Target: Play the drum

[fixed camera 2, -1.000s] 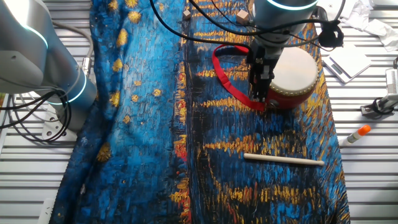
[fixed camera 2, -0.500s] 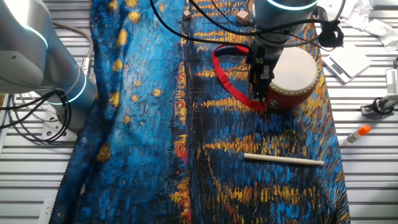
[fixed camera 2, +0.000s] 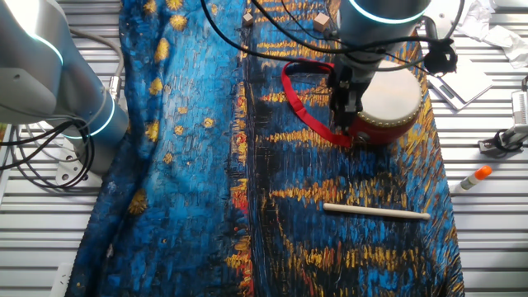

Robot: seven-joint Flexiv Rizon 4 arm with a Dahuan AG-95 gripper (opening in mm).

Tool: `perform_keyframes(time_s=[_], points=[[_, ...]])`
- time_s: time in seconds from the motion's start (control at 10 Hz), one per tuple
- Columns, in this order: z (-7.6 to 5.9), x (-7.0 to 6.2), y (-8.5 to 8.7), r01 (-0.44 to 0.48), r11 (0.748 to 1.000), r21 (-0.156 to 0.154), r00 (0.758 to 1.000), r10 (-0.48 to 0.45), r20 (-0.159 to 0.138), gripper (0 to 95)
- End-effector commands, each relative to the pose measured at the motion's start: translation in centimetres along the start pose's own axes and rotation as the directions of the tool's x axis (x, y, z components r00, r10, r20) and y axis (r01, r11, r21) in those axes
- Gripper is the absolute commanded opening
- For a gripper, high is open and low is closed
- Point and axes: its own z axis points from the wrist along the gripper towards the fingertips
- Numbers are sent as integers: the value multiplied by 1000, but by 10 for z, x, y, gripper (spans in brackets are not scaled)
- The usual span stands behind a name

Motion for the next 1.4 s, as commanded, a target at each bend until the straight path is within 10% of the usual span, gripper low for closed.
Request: perform_keyframes(time_s=[0.1, 1.0, 1.4], points=[[0, 1, 0, 0, 1000, 0, 1000, 0, 1, 0], [-9, 6, -12, 75, 997, 0, 997, -75, -19, 0], [10, -6, -21, 101, 995, -3, 995, -101, -20, 0]])
